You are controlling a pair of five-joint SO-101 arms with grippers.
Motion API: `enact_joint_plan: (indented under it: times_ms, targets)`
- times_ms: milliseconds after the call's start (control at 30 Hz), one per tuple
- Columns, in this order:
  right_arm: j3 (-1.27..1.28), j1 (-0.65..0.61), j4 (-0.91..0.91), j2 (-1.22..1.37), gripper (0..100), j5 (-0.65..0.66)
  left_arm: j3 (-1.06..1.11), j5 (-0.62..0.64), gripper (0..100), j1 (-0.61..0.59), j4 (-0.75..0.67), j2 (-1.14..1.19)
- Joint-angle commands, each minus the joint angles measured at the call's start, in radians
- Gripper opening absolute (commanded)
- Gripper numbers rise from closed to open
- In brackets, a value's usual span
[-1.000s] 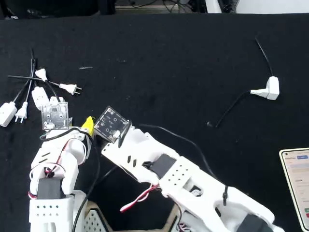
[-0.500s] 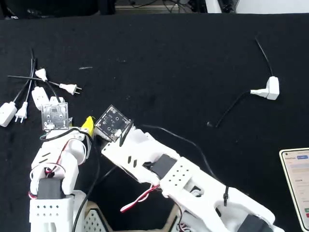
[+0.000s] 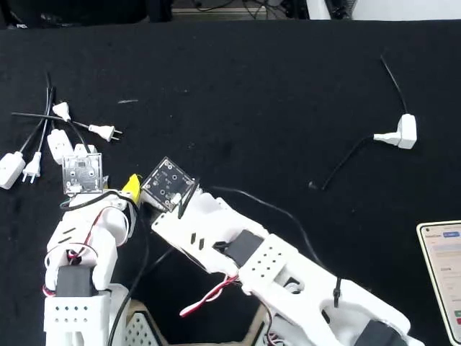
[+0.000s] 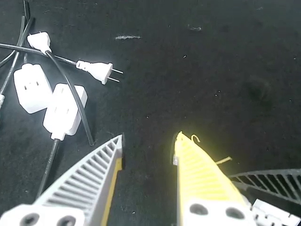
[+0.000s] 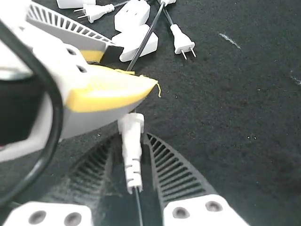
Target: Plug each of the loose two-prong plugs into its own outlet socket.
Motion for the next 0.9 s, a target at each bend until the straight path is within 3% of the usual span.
enact_joint_plan:
  times_ms: [0,633,867]
  targets:
    - [-0.010,-0.012,-0.002,-0.064,1.0,-0.011,0.002,-0.012,19,0.013,-0.008,0.005]
    - [-0.018,-0.012,0.026,-0.067,1.0,-0.009,0.012,-0.014,19,0.013,-0.009,0.005]
    - [0.013,-0.014,0.074,-0.203,1.0,-0.005,0.012,-0.014,19,0.013,-0.009,0.005]
